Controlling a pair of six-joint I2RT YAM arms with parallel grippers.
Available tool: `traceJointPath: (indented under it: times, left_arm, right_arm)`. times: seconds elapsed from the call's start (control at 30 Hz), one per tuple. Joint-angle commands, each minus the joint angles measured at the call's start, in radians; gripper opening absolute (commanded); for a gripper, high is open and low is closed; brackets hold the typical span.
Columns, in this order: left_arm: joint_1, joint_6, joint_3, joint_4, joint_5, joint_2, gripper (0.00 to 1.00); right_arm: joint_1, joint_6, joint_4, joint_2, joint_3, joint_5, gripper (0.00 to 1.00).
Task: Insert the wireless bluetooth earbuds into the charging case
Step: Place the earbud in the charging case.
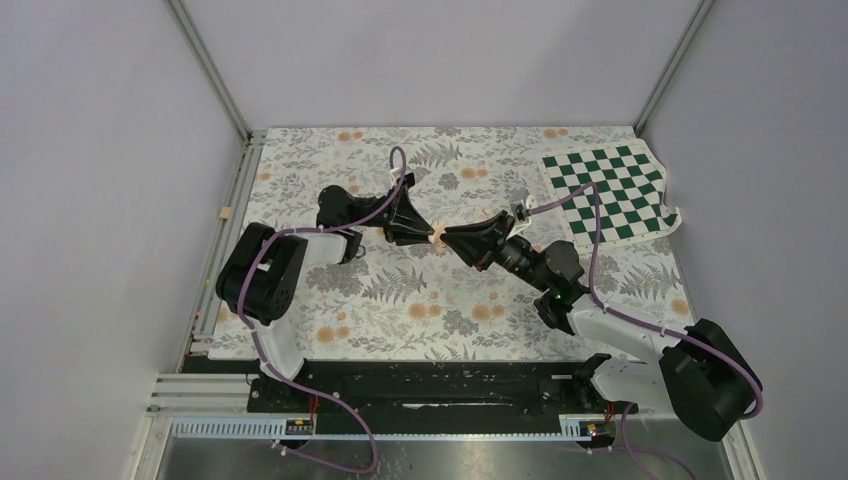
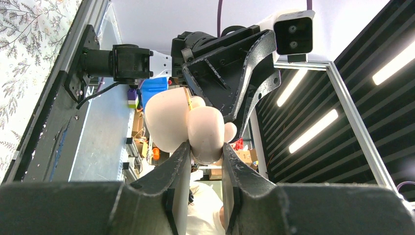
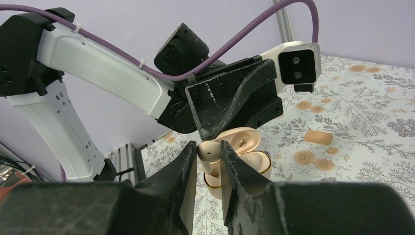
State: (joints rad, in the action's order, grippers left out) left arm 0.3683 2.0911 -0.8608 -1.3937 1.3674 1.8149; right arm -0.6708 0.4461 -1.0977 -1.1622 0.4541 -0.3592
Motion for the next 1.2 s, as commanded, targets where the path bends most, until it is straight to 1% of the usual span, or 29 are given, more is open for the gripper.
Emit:
traceJointPath:
  times: [0.0,0.3,0.73,1.17]
  left_arm:
    - [-0.001,0.03,-0.016,-0.069,0.01,-0.046,0.0]
    - [-0.001,0.035,-0.027,-0.07,0.011,-0.046,0.0]
    - [0.003,0.047,-0.039,-0.07,0.005,-0.057,0.0]
    - [0.017,0.065,-0.066,-0.07,-0.01,-0.053,0.0]
  right_arm:
    - [0.005,-0.002,-0.089,-0.002,-0.009,0.006,0.0]
    - [0.005,0.002,-0.105,-0.001,-0.033,0.027,0.0]
    - [0.005,0.04,-0.19,-0.027,-0.054,0.08,0.0]
    - [0.005,0.074,-0.219,-0.046,-0.051,0.055,0.0]
